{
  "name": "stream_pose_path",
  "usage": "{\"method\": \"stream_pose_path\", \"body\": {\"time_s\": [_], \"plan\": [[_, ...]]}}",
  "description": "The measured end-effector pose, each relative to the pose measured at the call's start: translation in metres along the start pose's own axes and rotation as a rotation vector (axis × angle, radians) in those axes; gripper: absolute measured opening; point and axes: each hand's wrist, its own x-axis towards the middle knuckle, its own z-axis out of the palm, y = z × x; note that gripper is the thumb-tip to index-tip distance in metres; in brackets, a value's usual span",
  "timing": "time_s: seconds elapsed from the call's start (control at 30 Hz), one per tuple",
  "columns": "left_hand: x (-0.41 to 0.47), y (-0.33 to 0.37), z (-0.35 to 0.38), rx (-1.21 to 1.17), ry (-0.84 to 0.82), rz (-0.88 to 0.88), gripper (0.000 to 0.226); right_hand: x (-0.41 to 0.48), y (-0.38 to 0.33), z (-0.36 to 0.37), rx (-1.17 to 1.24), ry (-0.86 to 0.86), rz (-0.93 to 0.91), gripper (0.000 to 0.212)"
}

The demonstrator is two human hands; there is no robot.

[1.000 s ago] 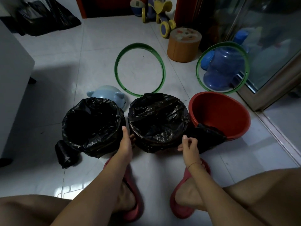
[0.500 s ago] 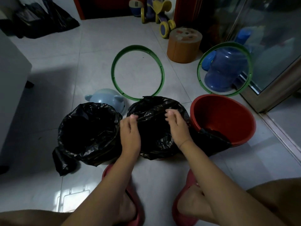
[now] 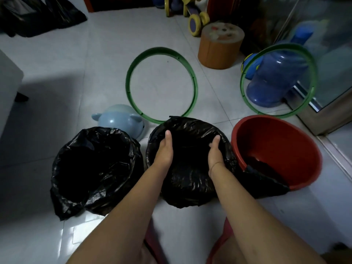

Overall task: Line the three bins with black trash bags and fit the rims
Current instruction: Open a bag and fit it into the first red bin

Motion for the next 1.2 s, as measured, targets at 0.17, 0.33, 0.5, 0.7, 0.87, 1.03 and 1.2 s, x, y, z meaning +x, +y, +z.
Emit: {"method": "stream_pose_path", "body": {"time_s": [0.17, 0.33, 0.5, 0.7, 0.87, 1.03, 1.2], "plan": [[0.001, -0.001, -0.004, -0.042, 0.085, 0.031, 0.079, -0.008, 0.008, -0.001, -0.276, 0.082, -0.211, 0.070], [0.001, 0.015, 0.002, -0.056, -0.106, 0.034, 0.082, -0.027, 0.020, 0.008, -0.207, -0.243, -0.123, 0.066], [0.017, 0.026, 0.002, -0.231, -0.230, -0.058, 0.086, -0.031, 0.040, 0.005, -0.627, -0.586, 0.221, 0.086], [0.012, 0.014, -0.003, -0.223, -0.210, -0.060, 0.087, -0.021, 0.014, -0.005, -0.730, -0.460, 0.082, 0.091], [-0.009, 0.003, 0.017, -0.394, -0.104, -0.253, 0.077, 0.000, -0.009, 0.011, -0.397, -0.339, -0.007, 0.089], [-0.003, -0.015, 0.015, -0.446, 0.005, -0.313, 0.078, 0.022, -0.012, 0.015, -0.397, -0.170, 0.025, 0.092], [-0.005, -0.014, 0.012, -0.306, -0.099, -0.227, 0.085, 0.021, 0.002, 0.012, -0.463, -0.186, -0.055, 0.087]]}}
